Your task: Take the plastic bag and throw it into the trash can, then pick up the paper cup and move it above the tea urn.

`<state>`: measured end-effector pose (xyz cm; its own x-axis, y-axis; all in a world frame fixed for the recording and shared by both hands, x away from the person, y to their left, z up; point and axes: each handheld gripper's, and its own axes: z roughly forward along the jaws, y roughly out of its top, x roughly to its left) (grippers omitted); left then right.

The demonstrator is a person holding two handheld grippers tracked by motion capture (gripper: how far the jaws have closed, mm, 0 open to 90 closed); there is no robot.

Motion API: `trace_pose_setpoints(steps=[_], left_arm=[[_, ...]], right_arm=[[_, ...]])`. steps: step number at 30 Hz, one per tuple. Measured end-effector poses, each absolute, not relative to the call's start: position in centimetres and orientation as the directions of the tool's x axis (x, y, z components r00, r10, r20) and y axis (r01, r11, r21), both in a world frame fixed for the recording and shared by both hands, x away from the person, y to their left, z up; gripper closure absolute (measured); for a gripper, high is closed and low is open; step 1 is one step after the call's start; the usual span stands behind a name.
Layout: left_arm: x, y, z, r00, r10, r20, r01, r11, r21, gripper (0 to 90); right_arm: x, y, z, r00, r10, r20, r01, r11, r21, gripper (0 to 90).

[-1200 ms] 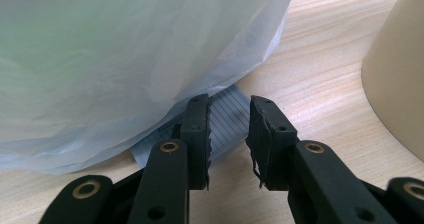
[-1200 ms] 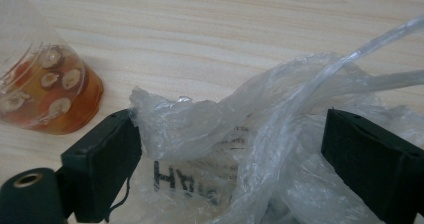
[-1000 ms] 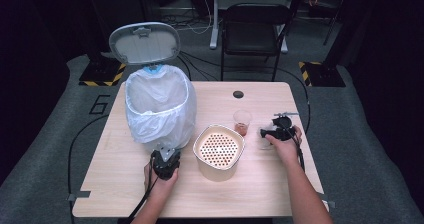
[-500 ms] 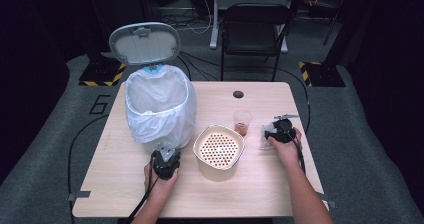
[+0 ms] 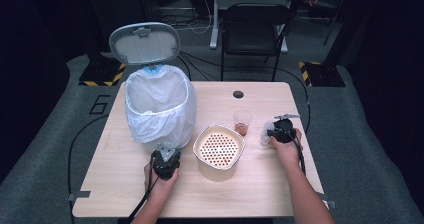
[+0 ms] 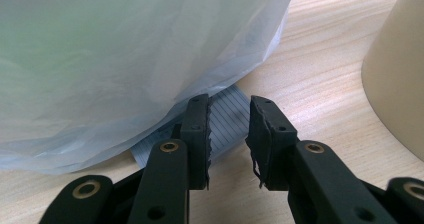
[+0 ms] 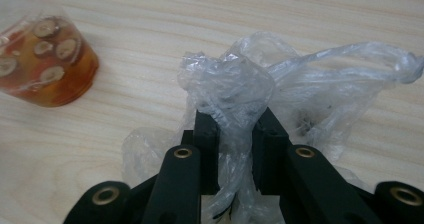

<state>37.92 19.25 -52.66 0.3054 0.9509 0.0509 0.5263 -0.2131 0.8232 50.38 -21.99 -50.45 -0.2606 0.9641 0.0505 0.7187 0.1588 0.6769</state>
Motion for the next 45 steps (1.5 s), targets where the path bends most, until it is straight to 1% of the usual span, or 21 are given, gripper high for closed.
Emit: trace_pose_setpoints(steps=[1,5,6,8,10,12,13,14,18,19,21,23,32,33,35,36,45], left_arm=[[37.9,19.3,-52.6,0.306,0.951,0.053,0.526,-0.215,0.823,70.0],[37.9,19.2,-52.7,0.306,0.951,0.053,0.526,-0.215,0.823,70.0],[37.9,19.2,-52.7,0.301,0.952,0.053,0.523,-0.211,0.826,70.0],[37.9,19.2,-52.7,0.302,0.952,0.051,0.525,-0.211,0.824,70.0],[37.9,19.2,-52.6,0.305,0.95,0.057,0.526,-0.219,0.822,70.0],[37.9,19.2,-52.7,0.301,0.952,0.052,0.525,-0.21,0.825,70.0],[37.9,19.2,-52.7,0.301,0.952,0.052,0.524,-0.211,0.825,70.0],[37.9,19.2,-52.7,0.301,0.952,0.052,0.524,-0.211,0.825,70.0],[37.9,19.2,-52.7,0.301,0.952,0.052,0.524,-0.211,0.825,70.0],[37.9,19.2,-52.7,0.301,0.952,0.053,0.523,-0.211,0.826,70.0],[37.9,19.2,-52.7,0.301,0.952,0.053,0.523,-0.211,0.826,70.0],[37.9,19.2,-52.7,0.305,0.951,0.057,0.526,-0.218,0.822,70.0],[37.9,19.2,-52.7,0.306,0.95,0.061,0.525,-0.221,0.822,69.9],[37.9,19.2,-52.6,0.307,0.95,0.062,0.526,-0.223,0.821,69.9],[37.9,19.2,-52.6,0.306,0.95,0.06,0.526,-0.222,0.821,70.0],[37.9,19.3,-52.6,0.308,0.949,0.073,0.519,-0.232,0.822,69.9],[37.9,19.2,-52.6,0.309,0.948,0.076,0.519,-0.236,0.822,69.9]], right_arm=[[50.3,-21.9,-50.3,-0.253,0.965,0.064,0.725,0.145,0.673,76.7],[50.1,-22.1,-49.6,-0.3,0.951,0.077,0.708,0.168,0.686,76.9],[50.0,-22.0,-49.4,-0.296,0.951,0.085,0.715,0.162,0.68,76.9],[49.8,-22.2,-48.6,-0.323,0.944,0.07,0.697,0.187,0.692,77.0],[49.6,-22.1,-47.4,-0.325,0.943,0.075,0.691,0.183,0.699,77.0],[49.3,-22.2,-46.3,-0.344,0.938,0.055,0.669,0.203,0.715,77.0],[49.1,-22.2,-45.1,-0.352,0.934,0.054,0.657,0.206,0.725,77.0],[49.1,-22.2,-45.1,-0.352,0.934,0.054,0.657,0.206,0.725,77.0],[48.5,-22.1,-43.1,-0.372,0.926,0.056,0.631,0.209,0.748,76.9],[48.2,-22.0,-42.0,-0.389,0.92,0.049,0.614,0.219,0.758,76.9],[48.1,-22.0,-41.6,-0.394,0.918,0.045,0.607,0.223,0.762,76.8],[47.7,-21.5,-40.0,-0.41,0.911,0.044,0.588,0.227,0.777,76.9],[46.8,-20.2,-37.0,-0.461,0.886,0.039,0.548,0.25,0.798,76.9],[46.6,-19.8,-36.2,-0.469,0.882,0.046,0.544,0.247,0.802,76.9],[46.5,-19.7,-35.9,-0.475,0.879,0.04,0.536,0.253,0.806,76.9],[46.5,-19.6,-35.5,-0.479,0.877,0.041,0.533,0.253,0.808,76.9],[46.3,-17.7,-32.0,-0.523,0.851,0.04,0.487,0.26,0.834,76.8]])
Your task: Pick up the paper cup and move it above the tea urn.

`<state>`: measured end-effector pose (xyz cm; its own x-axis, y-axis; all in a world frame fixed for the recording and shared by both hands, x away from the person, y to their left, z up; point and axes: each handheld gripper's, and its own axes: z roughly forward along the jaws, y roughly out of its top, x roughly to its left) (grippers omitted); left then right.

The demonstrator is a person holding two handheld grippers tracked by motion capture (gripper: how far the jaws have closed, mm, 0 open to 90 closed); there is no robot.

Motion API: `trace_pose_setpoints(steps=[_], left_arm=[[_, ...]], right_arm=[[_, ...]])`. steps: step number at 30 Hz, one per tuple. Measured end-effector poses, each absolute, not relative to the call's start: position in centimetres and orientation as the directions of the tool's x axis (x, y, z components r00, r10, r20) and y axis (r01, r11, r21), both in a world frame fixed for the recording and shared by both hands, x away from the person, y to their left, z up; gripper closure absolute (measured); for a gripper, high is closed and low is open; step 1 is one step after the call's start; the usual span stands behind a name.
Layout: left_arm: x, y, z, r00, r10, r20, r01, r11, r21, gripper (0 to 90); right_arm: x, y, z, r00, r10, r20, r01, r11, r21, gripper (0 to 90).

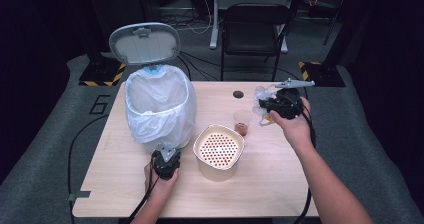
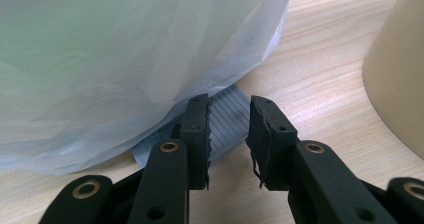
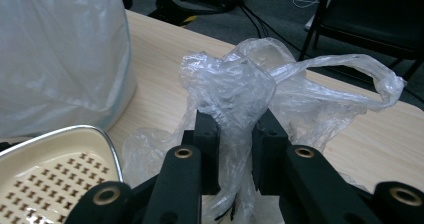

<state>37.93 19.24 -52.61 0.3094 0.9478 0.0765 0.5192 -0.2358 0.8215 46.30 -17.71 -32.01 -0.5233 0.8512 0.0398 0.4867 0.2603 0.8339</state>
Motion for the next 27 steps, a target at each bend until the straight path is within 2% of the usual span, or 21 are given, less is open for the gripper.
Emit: trace_pose_setpoints(steps=[27], left_arm=[[37.9,19.2,-52.6,0.305,0.95,0.069,0.517,-0.226,0.826,69.9]], right_arm=[[46.4,-9.8,-27.2,-0.667,0.745,0.017,0.39,0.329,0.86,76.6]])
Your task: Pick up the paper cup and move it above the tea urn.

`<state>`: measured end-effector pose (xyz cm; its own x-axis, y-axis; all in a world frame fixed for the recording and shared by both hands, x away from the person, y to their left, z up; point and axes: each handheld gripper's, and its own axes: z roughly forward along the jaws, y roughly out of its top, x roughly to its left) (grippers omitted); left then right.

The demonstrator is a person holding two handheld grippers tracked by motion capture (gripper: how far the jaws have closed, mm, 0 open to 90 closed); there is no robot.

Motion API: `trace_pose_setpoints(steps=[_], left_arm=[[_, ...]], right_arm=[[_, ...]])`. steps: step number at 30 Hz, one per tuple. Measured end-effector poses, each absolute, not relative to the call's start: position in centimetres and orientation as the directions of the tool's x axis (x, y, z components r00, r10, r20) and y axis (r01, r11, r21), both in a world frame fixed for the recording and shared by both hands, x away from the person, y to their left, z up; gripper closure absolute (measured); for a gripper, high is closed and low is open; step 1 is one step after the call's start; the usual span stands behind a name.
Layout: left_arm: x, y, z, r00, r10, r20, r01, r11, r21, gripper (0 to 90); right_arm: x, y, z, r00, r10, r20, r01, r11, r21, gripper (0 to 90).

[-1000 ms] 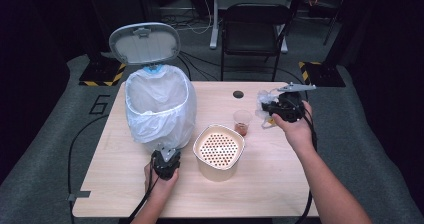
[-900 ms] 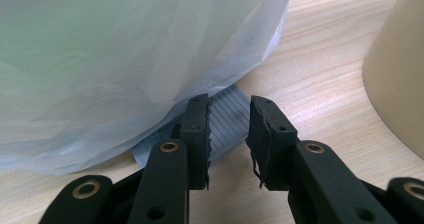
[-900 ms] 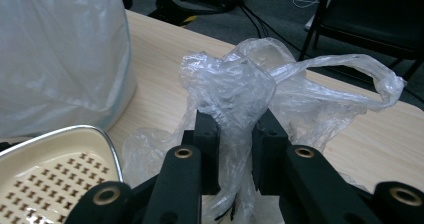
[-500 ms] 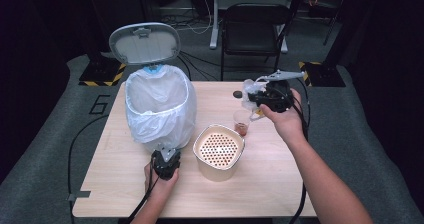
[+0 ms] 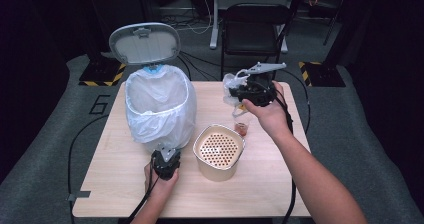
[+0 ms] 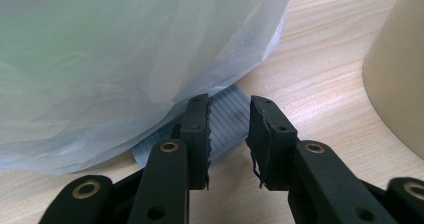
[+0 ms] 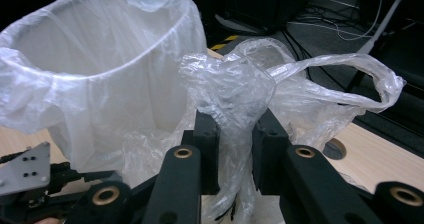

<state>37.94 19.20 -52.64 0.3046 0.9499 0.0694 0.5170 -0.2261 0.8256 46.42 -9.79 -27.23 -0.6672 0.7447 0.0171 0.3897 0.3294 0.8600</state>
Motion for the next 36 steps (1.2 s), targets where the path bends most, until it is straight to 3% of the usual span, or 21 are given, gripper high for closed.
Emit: trace_pose_setpoints(steps=[15,36], left_arm=[[38.0,19.3,-52.6,0.307,0.948,0.079,0.512,-0.235,0.826,69.9],[38.0,19.3,-52.6,0.312,0.947,0.076,0.521,-0.237,0.82,69.9]], right_arm=[[46.3,-5.1,-25.2,-0.731,0.682,0.008,0.339,0.352,0.872,76.4],[46.4,0.8,-25.1,-0.792,0.611,-0.002,0.293,0.382,0.877,76.4]])
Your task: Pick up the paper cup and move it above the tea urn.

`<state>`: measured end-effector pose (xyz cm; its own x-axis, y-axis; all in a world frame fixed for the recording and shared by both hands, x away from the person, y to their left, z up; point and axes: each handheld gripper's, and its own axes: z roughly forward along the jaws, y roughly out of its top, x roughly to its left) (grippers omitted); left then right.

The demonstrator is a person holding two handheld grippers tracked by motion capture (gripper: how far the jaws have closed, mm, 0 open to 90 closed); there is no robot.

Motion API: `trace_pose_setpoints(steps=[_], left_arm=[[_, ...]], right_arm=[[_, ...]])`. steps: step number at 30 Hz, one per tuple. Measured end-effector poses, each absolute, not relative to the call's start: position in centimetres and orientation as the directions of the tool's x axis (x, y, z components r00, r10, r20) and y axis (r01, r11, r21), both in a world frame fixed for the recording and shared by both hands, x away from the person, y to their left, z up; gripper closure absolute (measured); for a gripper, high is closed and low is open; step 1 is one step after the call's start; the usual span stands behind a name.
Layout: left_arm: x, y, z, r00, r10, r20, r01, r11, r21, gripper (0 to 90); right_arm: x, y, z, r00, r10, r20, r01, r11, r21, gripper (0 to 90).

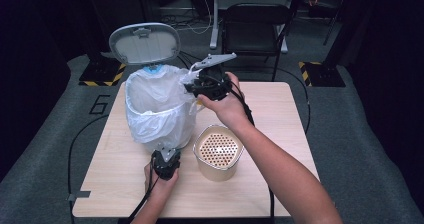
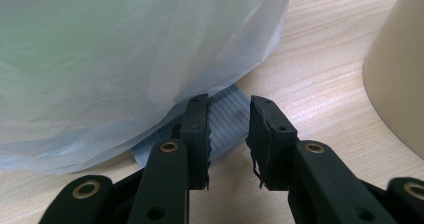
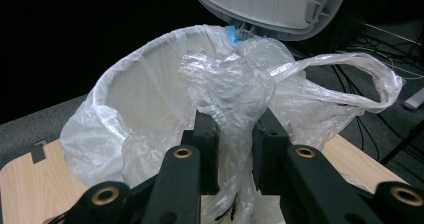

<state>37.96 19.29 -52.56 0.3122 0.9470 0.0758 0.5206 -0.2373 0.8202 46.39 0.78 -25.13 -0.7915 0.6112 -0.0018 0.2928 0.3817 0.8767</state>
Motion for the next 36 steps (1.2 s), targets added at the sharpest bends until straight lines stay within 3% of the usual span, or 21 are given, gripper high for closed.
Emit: trace_pose_setpoints(steps=[36], left_arm=[[38.0,19.3,-52.5,0.314,0.946,0.083,0.52,-0.244,0.819,69.9]], right_arm=[[48.9,8.3,-25.4,-0.836,0.549,-0.021,0.243,0.404,0.882,75.3]])
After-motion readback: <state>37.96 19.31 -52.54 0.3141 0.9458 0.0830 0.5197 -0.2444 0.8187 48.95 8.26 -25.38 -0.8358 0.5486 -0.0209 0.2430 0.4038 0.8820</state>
